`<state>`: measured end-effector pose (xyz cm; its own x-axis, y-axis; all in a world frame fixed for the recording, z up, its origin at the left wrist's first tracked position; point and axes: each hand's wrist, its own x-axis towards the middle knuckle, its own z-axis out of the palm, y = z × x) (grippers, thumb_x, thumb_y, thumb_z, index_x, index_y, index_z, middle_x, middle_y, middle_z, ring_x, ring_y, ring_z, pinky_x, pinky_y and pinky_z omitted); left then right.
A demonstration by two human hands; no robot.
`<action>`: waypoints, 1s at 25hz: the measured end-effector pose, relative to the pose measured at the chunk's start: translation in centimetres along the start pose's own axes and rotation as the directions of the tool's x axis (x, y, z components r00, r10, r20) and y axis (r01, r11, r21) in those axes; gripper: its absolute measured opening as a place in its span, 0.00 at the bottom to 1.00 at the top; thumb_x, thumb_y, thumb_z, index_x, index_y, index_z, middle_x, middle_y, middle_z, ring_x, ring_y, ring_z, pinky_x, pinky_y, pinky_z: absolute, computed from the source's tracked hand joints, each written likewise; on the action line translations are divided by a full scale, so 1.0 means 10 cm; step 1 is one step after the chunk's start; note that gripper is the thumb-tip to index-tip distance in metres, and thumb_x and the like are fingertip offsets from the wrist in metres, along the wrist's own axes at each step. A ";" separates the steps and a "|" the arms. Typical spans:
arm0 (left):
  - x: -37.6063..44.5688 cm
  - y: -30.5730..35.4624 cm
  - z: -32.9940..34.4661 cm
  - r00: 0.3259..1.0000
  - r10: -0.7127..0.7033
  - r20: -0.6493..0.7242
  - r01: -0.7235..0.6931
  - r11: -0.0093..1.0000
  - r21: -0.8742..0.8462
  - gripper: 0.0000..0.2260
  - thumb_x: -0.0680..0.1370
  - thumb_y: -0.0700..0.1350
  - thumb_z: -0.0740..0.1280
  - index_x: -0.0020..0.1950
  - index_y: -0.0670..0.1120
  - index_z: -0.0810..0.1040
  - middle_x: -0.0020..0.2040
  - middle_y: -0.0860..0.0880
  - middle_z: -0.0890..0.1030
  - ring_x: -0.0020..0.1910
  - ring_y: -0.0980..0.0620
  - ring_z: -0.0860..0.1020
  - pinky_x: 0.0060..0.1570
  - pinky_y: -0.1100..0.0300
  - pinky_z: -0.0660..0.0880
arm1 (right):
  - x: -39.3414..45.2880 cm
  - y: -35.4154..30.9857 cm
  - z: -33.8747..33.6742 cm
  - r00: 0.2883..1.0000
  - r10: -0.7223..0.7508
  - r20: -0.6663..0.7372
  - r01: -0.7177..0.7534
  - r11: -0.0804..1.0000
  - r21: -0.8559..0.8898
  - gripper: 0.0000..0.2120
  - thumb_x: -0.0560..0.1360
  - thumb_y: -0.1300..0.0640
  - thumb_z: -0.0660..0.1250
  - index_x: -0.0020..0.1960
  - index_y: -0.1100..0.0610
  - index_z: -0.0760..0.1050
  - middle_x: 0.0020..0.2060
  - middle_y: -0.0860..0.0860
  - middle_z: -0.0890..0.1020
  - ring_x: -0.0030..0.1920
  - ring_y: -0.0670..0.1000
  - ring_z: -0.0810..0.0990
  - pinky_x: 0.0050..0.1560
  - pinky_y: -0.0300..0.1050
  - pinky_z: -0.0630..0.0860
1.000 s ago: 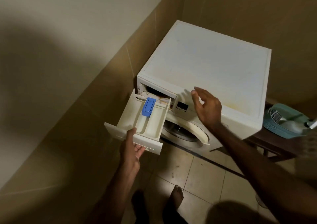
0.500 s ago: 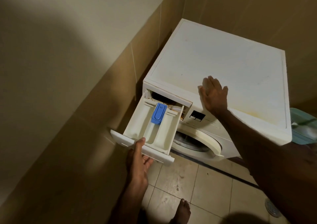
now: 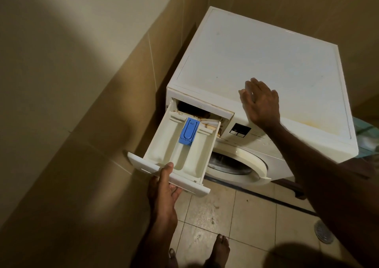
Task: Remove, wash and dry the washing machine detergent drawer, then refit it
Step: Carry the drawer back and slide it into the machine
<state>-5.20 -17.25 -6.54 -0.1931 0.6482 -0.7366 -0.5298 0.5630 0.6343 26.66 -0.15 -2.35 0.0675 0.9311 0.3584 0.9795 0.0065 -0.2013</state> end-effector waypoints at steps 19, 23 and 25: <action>0.08 0.03 0.31 0.998 0.021 0.055 -0.018 0.998 -0.053 0.13 0.75 0.51 0.75 0.58 0.55 0.79 0.58 0.45 0.83 0.59 0.44 0.82 0.47 0.52 0.81 | 0.02 0.11 0.09 0.998 -0.067 -0.003 0.065 0.979 -0.192 0.15 0.86 0.48 0.49 0.54 0.54 0.72 0.51 0.48 0.72 0.53 0.51 0.70 0.46 0.49 0.60; 0.07 -0.05 0.31 0.997 0.026 0.069 -0.023 0.998 -0.050 0.13 0.74 0.52 0.75 0.58 0.55 0.80 0.57 0.47 0.84 0.58 0.44 0.83 0.49 0.51 0.81 | 0.02 0.10 0.12 0.999 -0.045 -0.008 0.044 0.987 -0.153 0.13 0.86 0.49 0.52 0.54 0.55 0.72 0.50 0.49 0.73 0.52 0.52 0.71 0.45 0.49 0.63; 0.07 -0.09 0.33 0.996 0.033 0.081 -0.028 0.998 -0.051 0.12 0.75 0.52 0.75 0.57 0.56 0.80 0.57 0.47 0.85 0.58 0.44 0.83 0.51 0.50 0.81 | 0.00 0.09 0.08 0.993 -0.114 -0.018 0.110 0.979 -0.172 0.10 0.85 0.52 0.54 0.54 0.55 0.70 0.49 0.52 0.74 0.51 0.56 0.73 0.44 0.52 0.70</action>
<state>-2.17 -15.61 -6.90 -0.1426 0.7056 -0.6941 -0.5657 0.5173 0.6421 27.37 0.17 -3.24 -0.0415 0.9177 0.3951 0.9990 0.0458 -0.0013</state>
